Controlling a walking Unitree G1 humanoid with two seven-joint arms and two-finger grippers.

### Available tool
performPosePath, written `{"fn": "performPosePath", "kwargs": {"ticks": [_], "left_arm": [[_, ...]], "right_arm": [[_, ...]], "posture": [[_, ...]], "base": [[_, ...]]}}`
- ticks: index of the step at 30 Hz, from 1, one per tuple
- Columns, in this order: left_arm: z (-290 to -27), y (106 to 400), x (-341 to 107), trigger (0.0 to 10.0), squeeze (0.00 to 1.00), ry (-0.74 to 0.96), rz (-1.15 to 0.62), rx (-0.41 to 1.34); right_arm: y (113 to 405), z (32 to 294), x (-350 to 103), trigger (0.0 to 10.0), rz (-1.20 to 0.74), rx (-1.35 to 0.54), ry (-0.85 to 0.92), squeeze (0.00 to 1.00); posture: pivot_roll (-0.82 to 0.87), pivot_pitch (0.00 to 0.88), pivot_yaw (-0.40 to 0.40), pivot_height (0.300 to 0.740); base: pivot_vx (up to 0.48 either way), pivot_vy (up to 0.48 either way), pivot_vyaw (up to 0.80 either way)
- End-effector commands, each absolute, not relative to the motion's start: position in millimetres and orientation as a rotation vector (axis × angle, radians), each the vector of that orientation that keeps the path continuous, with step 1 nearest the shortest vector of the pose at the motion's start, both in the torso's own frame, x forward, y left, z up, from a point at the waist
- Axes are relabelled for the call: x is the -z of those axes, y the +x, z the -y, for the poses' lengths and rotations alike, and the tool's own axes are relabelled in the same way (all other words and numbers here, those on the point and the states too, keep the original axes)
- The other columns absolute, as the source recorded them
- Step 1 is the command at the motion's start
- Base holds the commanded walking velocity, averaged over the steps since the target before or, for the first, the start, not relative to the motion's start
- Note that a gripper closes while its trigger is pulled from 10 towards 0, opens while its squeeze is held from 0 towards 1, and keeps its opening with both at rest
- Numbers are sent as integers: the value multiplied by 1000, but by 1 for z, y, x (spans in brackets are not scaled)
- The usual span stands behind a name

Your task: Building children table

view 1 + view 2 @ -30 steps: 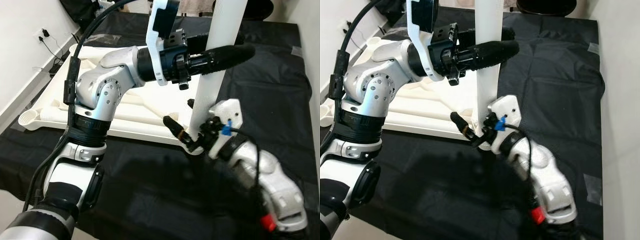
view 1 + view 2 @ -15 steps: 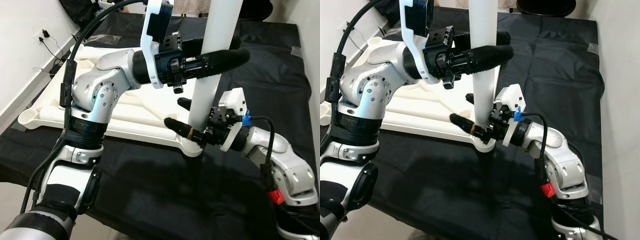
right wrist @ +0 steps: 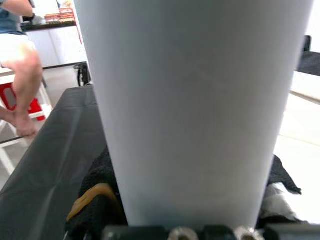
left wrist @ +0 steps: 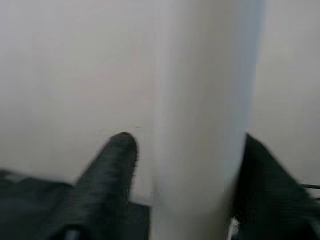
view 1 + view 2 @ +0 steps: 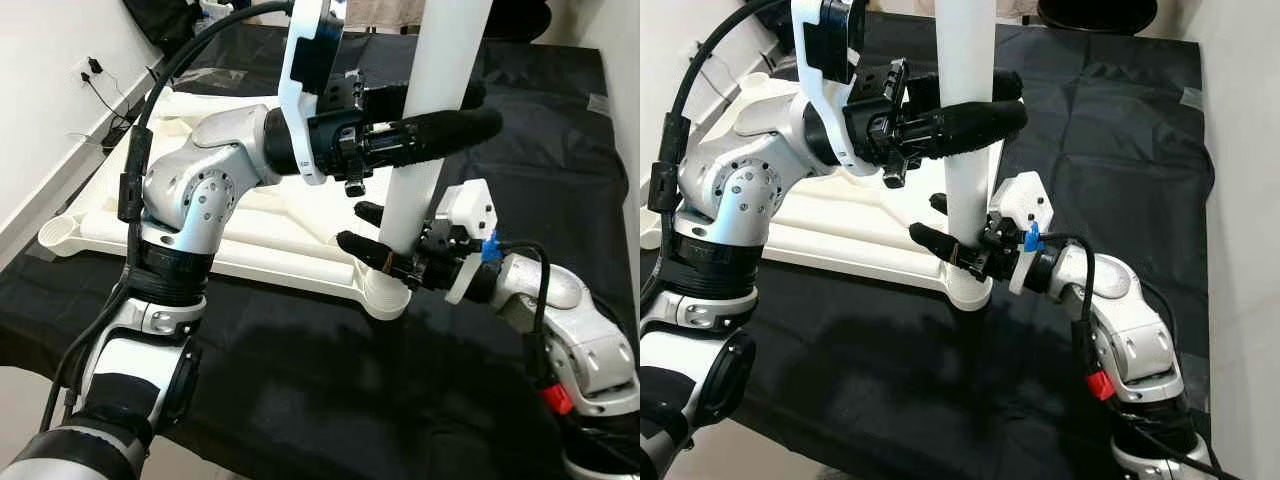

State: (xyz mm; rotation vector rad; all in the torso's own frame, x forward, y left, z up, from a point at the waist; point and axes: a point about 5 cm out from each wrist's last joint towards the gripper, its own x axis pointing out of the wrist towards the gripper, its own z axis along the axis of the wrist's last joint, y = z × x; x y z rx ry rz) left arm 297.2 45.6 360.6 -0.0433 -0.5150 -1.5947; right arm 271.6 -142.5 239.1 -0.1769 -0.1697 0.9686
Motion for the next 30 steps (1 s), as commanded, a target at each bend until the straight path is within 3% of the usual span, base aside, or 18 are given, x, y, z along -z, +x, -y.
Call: {"fn": "performPosePath", "kwargs": {"ticks": [1, 7, 12, 16, 19, 20, 22, 23, 24, 26, 27, 28, 29, 30], "left_arm": [[-54, 303, -355, 10000, 1000, -63, 495, 1549], [-76, 290, -376, 10000, 1000, -118, 545, 1500], [-130, 263, -396, 10000, 1000, -168, 543, 1460], [-150, 250, -390, 10000, 1000, -184, 496, 1414], [-171, 237, -322, 10000, 1000, -253, 338, 1103], [-171, 237, -322, 10000, 1000, -253, 338, 1103], [-165, 225, -245, 10000, 1000, -195, 115, 918], [-165, 225, -245, 10000, 1000, -195, 115, 918], [-152, 203, -181, 10000, 800, -196, -80, 788], [-149, 196, -165, 10000, 800, -207, -126, 747], [-146, 191, -148, 10000, 447, -202, -162, 689], [-143, 188, -134, 10000, 263, -169, -209, 638], [-143, 188, -134, 10000, 263, -169, -209, 638], [-141, 187, -130, 10000, 39, -165, -207, 612]], "right_arm": [[267, 138, -225, 0, 111, -990, -150, 0], [268, 137, -222, 0, 103, -951, -156, 0], [274, 143, -215, 0, 44, -824, -198, 0], [277, 147, -206, 0, -14, -689, -229, 0], [281, 164, -170, 0, -190, -141, -241, 0], [281, 164, -170, 0, -190, -141, -241, 0], [285, 163, -159, 0, -197, -2, -197, 0], [285, 163, -159, 0, -197, -2, -197, 0], [294, 159, -159, 0, -176, 17, -179, 0], [297, 157, -159, 0, -176, 7, -176, 0], [298, 155, -159, 0, -175, -14, -182, 0], [298, 152, -159, 0, -177, -37, -180, 0], [298, 152, -159, 0, -177, -37, -180, 0], [297, 149, -158, 0, -173, -56, -178, 0]], "posture": [[-11, 243, 80, 740], [-5, 245, 83, 740], [8, 247, 86, 740], [17, 246, 77, 740], [7, 235, 70, 740], [7, 235, 70, 740], [22, 215, 63, 740], [22, 215, 63, 740], [22, 183, 47, 740], [22, 183, 47, 740], [19, 170, 42, 740], [16, 159, 39, 740], [16, 159, 39, 740], [12, 152, 37, 740]], "base": [[0, 0, 0], [0, 0, 0], [0, 0, 0], [0, 0, 0], [0, 0, 0], [0, 0, 0], [0, 0, 0], [0, 0, 0], [0, 0, 0], [0, 0, 0], [0, 0, 0], [0, 0, 0], [0, 0, 0], [0, 0, 0]]}}
